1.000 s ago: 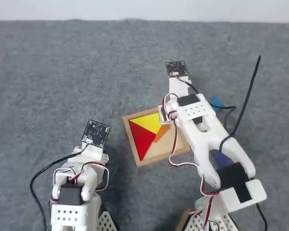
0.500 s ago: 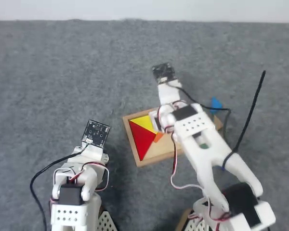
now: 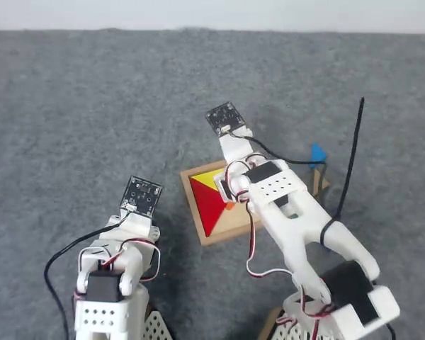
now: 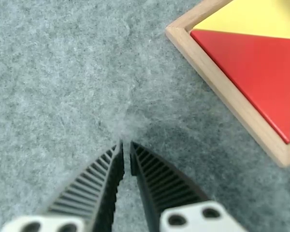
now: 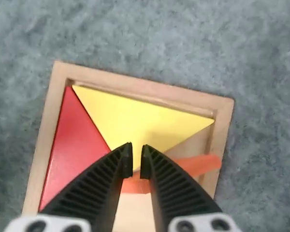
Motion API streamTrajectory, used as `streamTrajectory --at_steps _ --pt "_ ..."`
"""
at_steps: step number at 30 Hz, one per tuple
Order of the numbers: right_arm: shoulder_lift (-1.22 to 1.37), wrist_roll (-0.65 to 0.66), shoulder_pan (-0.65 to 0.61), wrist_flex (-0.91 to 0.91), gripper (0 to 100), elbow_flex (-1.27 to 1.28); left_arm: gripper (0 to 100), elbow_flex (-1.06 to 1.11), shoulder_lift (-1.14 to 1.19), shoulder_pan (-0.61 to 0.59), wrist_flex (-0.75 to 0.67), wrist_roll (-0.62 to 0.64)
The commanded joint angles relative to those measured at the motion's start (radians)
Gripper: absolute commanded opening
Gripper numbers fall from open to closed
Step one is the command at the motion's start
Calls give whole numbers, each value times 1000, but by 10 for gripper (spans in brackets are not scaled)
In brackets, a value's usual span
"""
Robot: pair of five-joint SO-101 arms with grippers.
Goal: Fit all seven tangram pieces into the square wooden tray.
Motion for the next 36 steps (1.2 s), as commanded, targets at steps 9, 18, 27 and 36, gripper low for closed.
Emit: streamTrajectory --at_steps 9,18,27,36 --pt "-8 64 1 71 37 48 22 -10 -17 -6 3 -8" --pt "-124 66 50 94 37 48 22 -10 -17 -6 3 -8" --pt "-211 66 159 73 41 72 22 -10 -17 -6 3 -8" --pt "-38 95 68 67 38 72 22 -10 -17 -6 3 -8"
